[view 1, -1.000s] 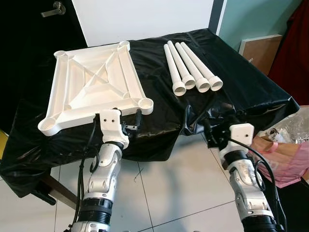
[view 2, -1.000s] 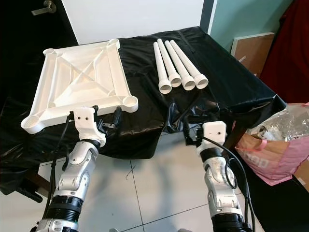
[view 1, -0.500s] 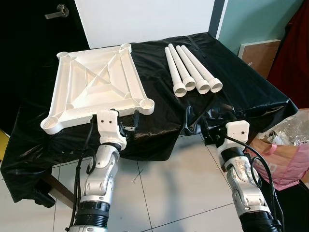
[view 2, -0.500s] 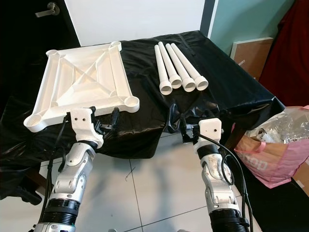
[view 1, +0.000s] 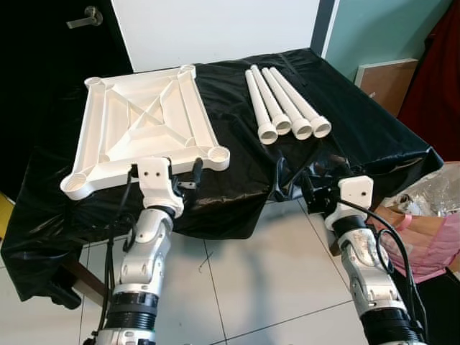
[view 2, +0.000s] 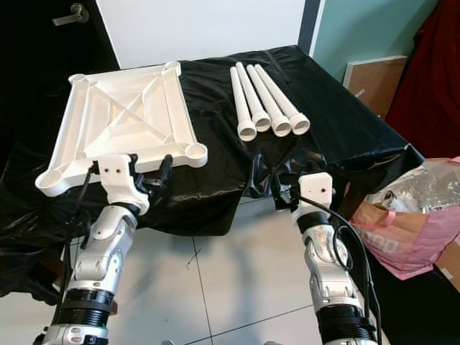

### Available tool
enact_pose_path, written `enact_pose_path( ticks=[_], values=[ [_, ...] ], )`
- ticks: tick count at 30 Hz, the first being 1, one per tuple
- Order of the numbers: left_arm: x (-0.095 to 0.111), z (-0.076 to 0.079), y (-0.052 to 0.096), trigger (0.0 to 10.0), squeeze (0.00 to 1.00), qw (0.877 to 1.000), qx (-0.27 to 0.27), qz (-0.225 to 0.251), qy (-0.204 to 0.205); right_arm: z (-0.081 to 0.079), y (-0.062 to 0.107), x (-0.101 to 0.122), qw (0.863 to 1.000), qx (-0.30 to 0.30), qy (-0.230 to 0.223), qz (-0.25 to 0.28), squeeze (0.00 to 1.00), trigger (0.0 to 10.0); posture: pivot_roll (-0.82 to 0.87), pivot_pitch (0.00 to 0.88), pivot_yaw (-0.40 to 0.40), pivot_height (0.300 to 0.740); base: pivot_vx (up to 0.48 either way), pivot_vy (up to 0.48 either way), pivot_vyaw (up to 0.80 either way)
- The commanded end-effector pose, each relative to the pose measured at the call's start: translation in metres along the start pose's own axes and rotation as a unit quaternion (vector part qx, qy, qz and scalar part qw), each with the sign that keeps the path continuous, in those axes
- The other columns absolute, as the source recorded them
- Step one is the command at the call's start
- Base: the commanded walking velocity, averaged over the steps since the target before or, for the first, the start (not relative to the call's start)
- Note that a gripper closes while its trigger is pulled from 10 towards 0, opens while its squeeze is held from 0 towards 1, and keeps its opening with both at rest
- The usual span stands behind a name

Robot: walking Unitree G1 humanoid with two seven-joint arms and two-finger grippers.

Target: Building children table

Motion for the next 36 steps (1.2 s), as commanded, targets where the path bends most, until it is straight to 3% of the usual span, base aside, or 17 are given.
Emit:
enact_pose_path(
  ticks=[1,11,36],
  values=[
    [-0.0045,0.0037,-0.0011,10.0,0.0,1.0,-0.013,-0.009,0.009,0.0015,-0.0014,0.0011,1.0,0.001,0.0,0.004,0.0,10.0,-0.14,0.0,0.004,0.74,0.0,0.0,0.0],
    [-0.0026,0.0084,-0.0032,10.0,0.0,1.0,-0.019,-0.006,0.02,0.0034,-0.0085,0.0037,1.0,0.003,0.004,0.009,0.0,10.0,-0.14,0.0,0.004,0.74,0.0,0.0,0.0],
    [-0.0014,0.0104,-0.0057,10.0,0.0,0.999,-0.027,-0.004,0.019,0.0083,-0.0086,0.0033,1.0,0.0,0.012,0.014,0.0,10.0,-0.14,0.0,0.011,0.74,0.301,0.0,0.0]
  ],
)
Point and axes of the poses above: a point about 5 cm out from each wrist's last joint towards the gripper, its own y axis pointing back from the gripper into the wrist, its own x axis along the axis of the wrist's last joint, z = x × y, the point moved 6 cm from there along -y, pointing out of the wrist towards the gripper, and after that the axes turned 9 degrees about -y, right-handed, at the moved point
